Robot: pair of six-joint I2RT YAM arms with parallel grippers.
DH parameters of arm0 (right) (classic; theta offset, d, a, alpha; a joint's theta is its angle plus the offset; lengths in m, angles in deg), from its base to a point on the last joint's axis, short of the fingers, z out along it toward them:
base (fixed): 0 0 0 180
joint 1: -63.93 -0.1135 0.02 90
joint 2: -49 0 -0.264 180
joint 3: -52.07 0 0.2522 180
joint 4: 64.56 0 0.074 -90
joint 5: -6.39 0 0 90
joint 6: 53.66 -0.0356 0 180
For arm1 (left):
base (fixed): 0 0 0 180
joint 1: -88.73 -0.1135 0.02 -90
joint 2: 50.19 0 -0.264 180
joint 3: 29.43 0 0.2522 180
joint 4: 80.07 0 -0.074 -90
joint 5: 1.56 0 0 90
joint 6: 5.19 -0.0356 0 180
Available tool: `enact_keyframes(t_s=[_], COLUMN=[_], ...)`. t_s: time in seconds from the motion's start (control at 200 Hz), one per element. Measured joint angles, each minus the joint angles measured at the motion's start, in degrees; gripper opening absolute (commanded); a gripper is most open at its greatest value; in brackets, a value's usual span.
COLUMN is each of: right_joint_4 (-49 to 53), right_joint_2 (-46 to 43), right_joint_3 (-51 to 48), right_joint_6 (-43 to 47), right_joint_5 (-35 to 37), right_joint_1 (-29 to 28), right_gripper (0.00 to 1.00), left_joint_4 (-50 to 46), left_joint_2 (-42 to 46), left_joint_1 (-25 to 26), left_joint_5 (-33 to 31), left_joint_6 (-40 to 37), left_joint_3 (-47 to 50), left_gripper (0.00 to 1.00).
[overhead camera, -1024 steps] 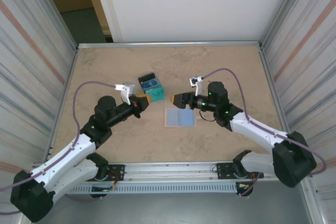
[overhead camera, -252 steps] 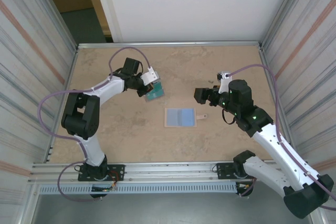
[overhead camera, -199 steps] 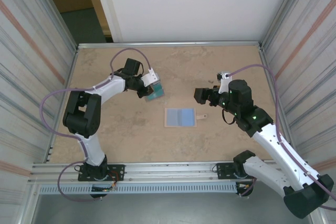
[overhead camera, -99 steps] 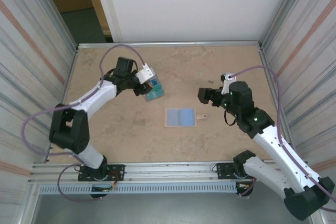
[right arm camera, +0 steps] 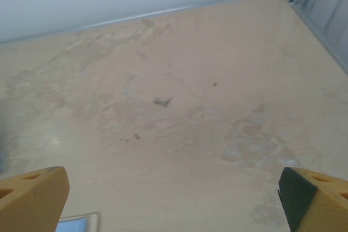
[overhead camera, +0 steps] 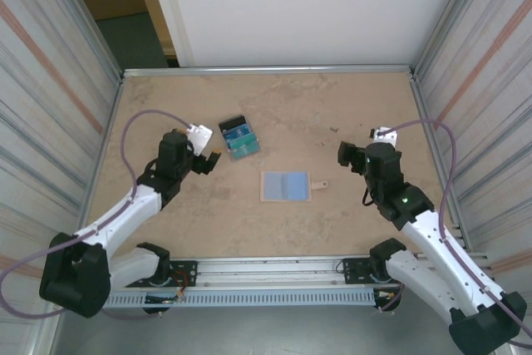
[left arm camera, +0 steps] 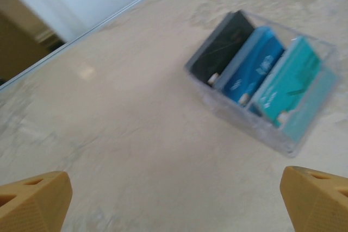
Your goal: Take the credit cards out of the card holder
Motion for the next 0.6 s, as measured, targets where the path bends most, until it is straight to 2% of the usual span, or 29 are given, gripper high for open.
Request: enact_keyframes(t_s=[0.14,0.256,0.391,0.601], right_joint_4=[-3.3,-7.6,-12.9,-15.7], right_joint_2=[-2.5,-4.7,-7.2,-11.4], right_joint_3=[-5.2,-9.6,-15.1,-18.7], right_joint_6=[2.4,5.1,8.0,9.0], right_joint_5=[3.1,4.4,5.0,4.6], right_joint_1=[0.3,1.0,2.2,6.0], right_gripper=[0.99,0.99,0.99,0.99], left_joint_4=[4.7,9.8,16.0,27.4], left_joint_2=[3.9,4.8,3.7,-3.1], left_joint_1=[-1.2,-2.3,-3.7,-6.8], left_joint_5=[-6.4,-9.1,-9.9,-8.0], left_joint_6=[4.4,6.4,7.0,6.9], left_joint_3=[5.4,8.9,12.8,16.8], left_gripper=[0.99,0.99,0.99,0.99])
